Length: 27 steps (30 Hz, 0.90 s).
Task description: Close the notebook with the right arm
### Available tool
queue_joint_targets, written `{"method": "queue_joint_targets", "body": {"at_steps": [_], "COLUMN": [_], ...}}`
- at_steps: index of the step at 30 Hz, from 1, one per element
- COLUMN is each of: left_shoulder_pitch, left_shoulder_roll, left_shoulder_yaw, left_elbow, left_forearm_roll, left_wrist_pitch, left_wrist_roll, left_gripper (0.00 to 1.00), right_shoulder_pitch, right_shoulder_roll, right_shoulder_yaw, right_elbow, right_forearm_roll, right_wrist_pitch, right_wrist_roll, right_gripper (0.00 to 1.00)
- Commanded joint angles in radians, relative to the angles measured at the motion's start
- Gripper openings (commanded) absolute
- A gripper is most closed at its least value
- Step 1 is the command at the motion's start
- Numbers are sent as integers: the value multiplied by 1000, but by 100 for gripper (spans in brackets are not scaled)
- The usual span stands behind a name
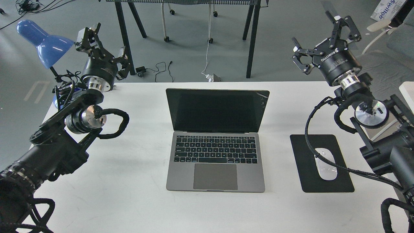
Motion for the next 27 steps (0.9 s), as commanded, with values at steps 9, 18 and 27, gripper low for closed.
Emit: {"method": "queue_joint_targets", "body": {"at_steps": [9, 18, 27], "left_shoulder_pitch": [0, 0, 0], "left_shoulder_roll": [-3, -3, -3], "left_shoulder_yaw": [0, 0, 0], "left_elbow": [-1, -1, -1], "left_forearm_roll": [1, 1, 1], "left_wrist_pitch": [43, 43, 43], "left_wrist_roll": [0, 0, 0], "left_gripper": [100, 100, 100], "right_shoulder_pitch": [9, 205, 345], "right_shoulder_roll": [0, -3, 43], "right_shoulder_yaw": [-29, -240, -463], "right_elbow": [-6, -61, -216], "right_forearm_roll": [-17, -120, -190], "right_wrist_pitch": [-18, -116, -152], "right_wrist_roll": [6, 3, 0], "right_gripper": [100, 100, 100]}}
